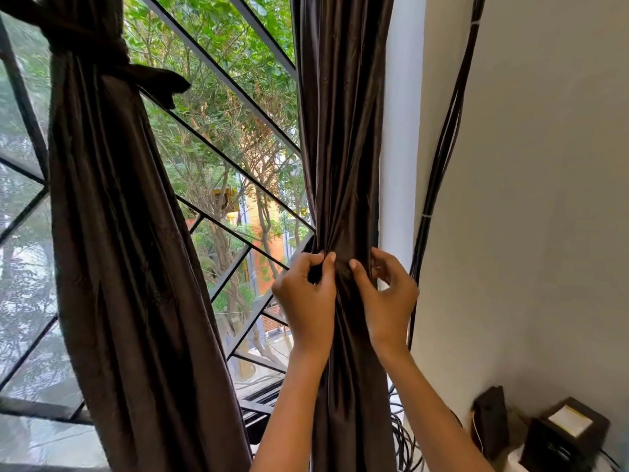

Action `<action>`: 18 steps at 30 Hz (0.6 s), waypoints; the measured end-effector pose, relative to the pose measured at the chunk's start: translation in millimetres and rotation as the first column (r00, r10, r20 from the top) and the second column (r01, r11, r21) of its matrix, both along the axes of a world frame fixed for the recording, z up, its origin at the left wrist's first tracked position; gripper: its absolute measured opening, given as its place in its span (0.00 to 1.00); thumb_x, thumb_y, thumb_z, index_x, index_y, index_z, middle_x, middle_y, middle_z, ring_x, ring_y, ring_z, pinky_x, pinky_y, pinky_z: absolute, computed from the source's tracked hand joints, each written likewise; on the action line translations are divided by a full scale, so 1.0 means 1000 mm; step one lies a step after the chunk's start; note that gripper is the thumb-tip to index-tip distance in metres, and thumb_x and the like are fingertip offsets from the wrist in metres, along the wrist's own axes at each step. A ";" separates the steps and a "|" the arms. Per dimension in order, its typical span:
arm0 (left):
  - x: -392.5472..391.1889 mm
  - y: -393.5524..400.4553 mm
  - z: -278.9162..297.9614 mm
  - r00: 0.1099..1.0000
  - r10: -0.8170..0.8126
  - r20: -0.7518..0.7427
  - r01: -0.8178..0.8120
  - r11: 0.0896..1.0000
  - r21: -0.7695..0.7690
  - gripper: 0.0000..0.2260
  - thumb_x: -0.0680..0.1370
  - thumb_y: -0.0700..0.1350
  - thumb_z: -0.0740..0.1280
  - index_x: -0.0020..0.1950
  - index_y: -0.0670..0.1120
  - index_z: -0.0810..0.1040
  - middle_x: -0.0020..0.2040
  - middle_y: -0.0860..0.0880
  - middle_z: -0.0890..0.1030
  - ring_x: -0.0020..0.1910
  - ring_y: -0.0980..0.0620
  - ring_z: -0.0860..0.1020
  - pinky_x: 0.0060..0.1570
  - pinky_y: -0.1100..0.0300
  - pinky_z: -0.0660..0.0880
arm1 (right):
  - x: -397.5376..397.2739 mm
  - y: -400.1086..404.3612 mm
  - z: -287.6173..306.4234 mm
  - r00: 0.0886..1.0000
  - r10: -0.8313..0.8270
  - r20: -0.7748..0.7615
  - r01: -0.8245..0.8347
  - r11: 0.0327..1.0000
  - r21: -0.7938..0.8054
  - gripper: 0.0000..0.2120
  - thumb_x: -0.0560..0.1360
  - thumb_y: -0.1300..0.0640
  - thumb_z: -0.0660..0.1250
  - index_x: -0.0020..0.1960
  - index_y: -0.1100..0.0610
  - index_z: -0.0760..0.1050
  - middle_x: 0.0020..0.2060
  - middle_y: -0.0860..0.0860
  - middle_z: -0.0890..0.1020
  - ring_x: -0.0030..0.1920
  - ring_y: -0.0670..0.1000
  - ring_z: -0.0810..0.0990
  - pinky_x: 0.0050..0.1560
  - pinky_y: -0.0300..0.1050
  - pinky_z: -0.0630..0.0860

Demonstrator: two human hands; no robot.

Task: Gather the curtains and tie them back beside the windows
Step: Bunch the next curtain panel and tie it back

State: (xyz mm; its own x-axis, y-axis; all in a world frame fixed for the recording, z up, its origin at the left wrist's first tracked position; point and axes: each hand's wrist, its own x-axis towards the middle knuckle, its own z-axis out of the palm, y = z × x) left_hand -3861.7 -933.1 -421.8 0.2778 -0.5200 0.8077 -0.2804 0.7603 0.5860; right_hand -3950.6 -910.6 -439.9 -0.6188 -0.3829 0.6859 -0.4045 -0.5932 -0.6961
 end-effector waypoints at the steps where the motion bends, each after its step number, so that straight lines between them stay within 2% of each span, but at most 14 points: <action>1: -0.001 0.000 0.000 1.000 0.002 -0.003 -0.002 1.000 -0.003 0.05 0.73 0.43 0.73 0.39 0.44 0.82 0.31 0.54 0.80 0.27 0.58 0.76 0.29 0.69 0.68 | 0.005 0.002 -0.001 0.999 -0.034 -0.036 0.033 0.999 -0.032 0.13 0.72 0.61 0.73 0.54 0.51 0.78 0.42 0.45 0.81 0.43 0.41 0.79 0.45 0.30 0.74; 5: -0.004 0.003 -0.002 1.000 -0.019 -0.018 0.018 1.000 -0.004 0.05 0.74 0.42 0.72 0.39 0.43 0.82 0.31 0.56 0.80 0.28 0.59 0.76 0.31 0.66 0.71 | 0.017 0.004 -0.008 0.975 -0.005 -0.221 -0.001 1.000 -0.026 0.16 0.73 0.68 0.69 0.59 0.57 0.79 0.46 0.48 0.79 0.47 0.43 0.79 0.48 0.35 0.77; 8: -0.006 0.009 -0.002 0.997 -0.077 -0.029 0.077 0.997 -0.003 0.07 0.75 0.45 0.71 0.39 0.42 0.82 0.29 0.57 0.77 0.27 0.61 0.74 0.28 0.74 0.64 | 0.019 0.002 -0.012 0.965 0.030 -0.261 -0.030 1.000 0.004 0.16 0.75 0.67 0.68 0.61 0.57 0.79 0.48 0.48 0.77 0.48 0.45 0.79 0.48 0.38 0.77; 10: -0.006 0.012 0.000 0.993 -0.112 -0.040 0.112 0.994 0.006 0.09 0.73 0.49 0.72 0.39 0.44 0.83 0.28 0.58 0.77 0.26 0.60 0.75 0.26 0.72 0.65 | 0.018 0.002 -0.013 0.955 0.040 -0.293 -0.036 0.999 0.017 0.13 0.75 0.66 0.67 0.59 0.58 0.80 0.49 0.50 0.78 0.48 0.44 0.79 0.48 0.37 0.76; 12: -0.005 0.009 0.002 0.995 -0.091 -0.045 0.092 0.995 0.024 0.10 0.70 0.52 0.74 0.39 0.46 0.83 0.30 0.57 0.79 0.28 0.59 0.77 0.28 0.67 0.71 | 0.017 0.002 -0.013 0.945 0.073 -0.318 -0.067 0.997 0.029 0.12 0.75 0.67 0.67 0.57 0.58 0.80 0.48 0.50 0.78 0.49 0.43 0.78 0.48 0.36 0.75; 15: -0.002 0.003 0.003 0.999 -0.034 -0.033 0.035 0.999 0.031 0.07 0.72 0.48 0.74 0.38 0.45 0.82 0.30 0.55 0.80 0.29 0.59 0.77 0.30 0.64 0.72 | 0.014 0.004 -0.014 0.927 0.197 -0.318 -0.183 0.980 0.075 0.14 0.74 0.65 0.67 0.58 0.56 0.80 0.52 0.50 0.76 0.54 0.46 0.77 0.54 0.38 0.75; 18: -0.001 0.001 0.003 0.998 -0.033 -0.045 0.035 0.999 0.028 0.07 0.73 0.45 0.73 0.37 0.44 0.82 0.30 0.53 0.80 0.28 0.57 0.77 0.28 0.63 0.71 | 0.010 0.006 -0.012 0.957 0.213 -0.197 -0.199 0.976 0.088 0.11 0.76 0.59 0.67 0.56 0.47 0.79 0.63 0.47 0.72 0.66 0.40 0.69 0.63 0.32 0.68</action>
